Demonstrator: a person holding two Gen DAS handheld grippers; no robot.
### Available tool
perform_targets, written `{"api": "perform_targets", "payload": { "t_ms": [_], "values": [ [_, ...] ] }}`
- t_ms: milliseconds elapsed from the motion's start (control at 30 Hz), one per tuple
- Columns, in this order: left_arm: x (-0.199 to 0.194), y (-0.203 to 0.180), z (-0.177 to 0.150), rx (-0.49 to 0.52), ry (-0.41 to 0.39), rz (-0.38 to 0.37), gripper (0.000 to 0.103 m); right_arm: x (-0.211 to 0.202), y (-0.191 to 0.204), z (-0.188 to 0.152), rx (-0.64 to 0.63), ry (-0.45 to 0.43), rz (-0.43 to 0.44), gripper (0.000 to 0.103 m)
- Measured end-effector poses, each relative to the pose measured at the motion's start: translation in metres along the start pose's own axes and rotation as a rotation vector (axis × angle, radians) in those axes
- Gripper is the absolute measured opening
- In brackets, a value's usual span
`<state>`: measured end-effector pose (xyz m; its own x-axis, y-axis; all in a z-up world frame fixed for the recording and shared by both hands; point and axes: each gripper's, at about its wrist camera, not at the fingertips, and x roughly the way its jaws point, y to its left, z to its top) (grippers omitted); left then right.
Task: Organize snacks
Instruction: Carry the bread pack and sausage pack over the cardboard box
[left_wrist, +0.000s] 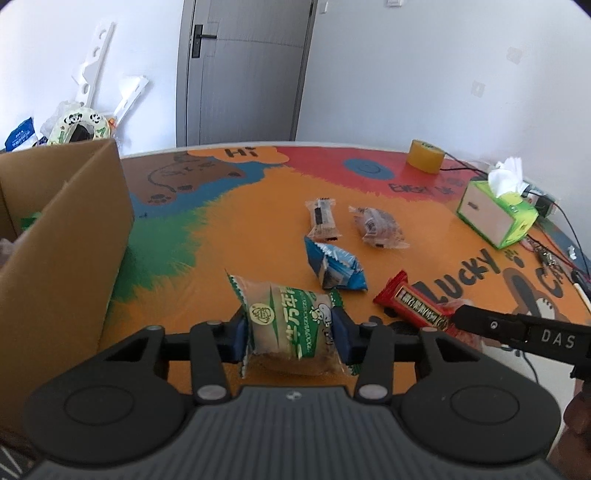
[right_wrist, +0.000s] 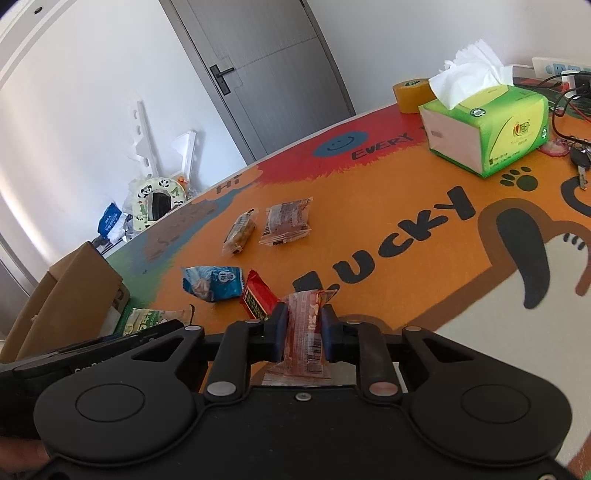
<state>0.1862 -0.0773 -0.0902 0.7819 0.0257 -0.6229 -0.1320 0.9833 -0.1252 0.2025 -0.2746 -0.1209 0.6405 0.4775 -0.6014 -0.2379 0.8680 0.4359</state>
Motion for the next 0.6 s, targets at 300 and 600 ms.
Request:
{"api": "perform_targets", "payload": {
  "t_ms": [300,600],
  "values": [
    [-0.028,0.005,0.005,-0.016,-0.056,-0.015,0.044,-0.019,0.015,0.001,-0.031,-0.042,0.048,0.005],
    [-0.039,0.014,0.003,-0.033,-0.073,0.000,0.045,-0.019,0.009,-0.006,0.006,-0.010,0.015,0.017]
  ]
}}
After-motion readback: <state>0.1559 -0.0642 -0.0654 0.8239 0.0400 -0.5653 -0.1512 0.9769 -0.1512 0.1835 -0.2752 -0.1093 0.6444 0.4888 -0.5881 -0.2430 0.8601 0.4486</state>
